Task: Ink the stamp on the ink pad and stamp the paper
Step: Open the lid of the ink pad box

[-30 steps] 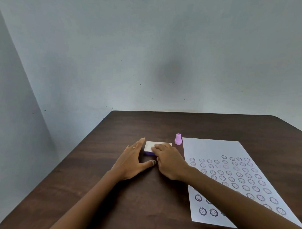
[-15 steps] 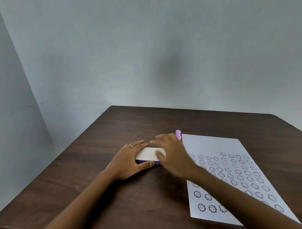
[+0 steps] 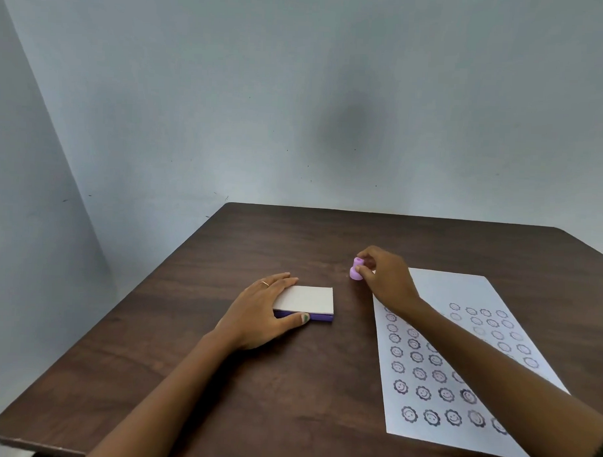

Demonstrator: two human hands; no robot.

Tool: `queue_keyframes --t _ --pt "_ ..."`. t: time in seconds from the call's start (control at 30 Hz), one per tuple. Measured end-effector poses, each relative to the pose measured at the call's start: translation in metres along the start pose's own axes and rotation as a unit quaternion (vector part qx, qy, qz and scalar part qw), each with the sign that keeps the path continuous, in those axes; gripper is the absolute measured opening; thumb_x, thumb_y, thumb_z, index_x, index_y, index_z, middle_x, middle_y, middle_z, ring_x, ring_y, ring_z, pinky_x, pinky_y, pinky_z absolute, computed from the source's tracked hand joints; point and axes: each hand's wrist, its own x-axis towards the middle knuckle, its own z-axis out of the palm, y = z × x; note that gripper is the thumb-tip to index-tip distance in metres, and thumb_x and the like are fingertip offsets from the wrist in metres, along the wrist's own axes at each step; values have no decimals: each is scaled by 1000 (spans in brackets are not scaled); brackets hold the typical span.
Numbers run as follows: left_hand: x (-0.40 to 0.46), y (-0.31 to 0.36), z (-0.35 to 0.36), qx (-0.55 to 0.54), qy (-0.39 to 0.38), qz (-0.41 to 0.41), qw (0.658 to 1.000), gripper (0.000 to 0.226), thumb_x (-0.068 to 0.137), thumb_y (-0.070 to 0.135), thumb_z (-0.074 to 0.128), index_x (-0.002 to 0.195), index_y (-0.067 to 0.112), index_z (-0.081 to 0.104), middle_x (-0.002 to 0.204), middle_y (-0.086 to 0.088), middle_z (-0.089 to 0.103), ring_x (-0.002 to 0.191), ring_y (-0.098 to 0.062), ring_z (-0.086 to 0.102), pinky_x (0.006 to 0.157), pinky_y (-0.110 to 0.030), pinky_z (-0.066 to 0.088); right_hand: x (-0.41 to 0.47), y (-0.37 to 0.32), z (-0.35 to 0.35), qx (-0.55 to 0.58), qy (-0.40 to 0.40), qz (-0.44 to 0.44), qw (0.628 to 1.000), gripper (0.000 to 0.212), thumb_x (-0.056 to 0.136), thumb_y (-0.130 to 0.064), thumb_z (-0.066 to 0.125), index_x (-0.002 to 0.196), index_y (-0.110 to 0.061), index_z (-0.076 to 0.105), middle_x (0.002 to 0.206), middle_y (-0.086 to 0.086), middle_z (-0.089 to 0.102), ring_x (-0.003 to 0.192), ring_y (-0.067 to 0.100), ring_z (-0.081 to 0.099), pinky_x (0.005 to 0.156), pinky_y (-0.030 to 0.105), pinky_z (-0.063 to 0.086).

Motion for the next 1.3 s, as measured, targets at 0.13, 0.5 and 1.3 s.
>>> queue_keyframes --t 0.13,0.5,1.3 --pt "0 0 1 2 6 1 1000 73 78 64 54 141 33 34 151 12 32 136 -8 28 111 -28 23 -10 -6 2 13 -13 -17 1000 13 86 -18 60 94 -8 62 93 8 72 77 13 59 64 15 39" --pt "-1 1 1 2 15 1 1000 72 79 62 55 141 31 35 149 9 37 135 -10 31 112 -32 26 -48 -13 3 18 -36 -74 996 8 84 -17 62 92 -15 63 91 -2 69 76 3 57 72 7 38" --pt "-2 -3 -1 -54 39 -22 998 88 70 64 64 143 34 25 148 9 37 134 -11 32 107 -33 32 -6 -57 5 -216 -316 -149 912 42 87 -37 55 126 -24 51 136 -1 51 125 19 44 102 41 29"
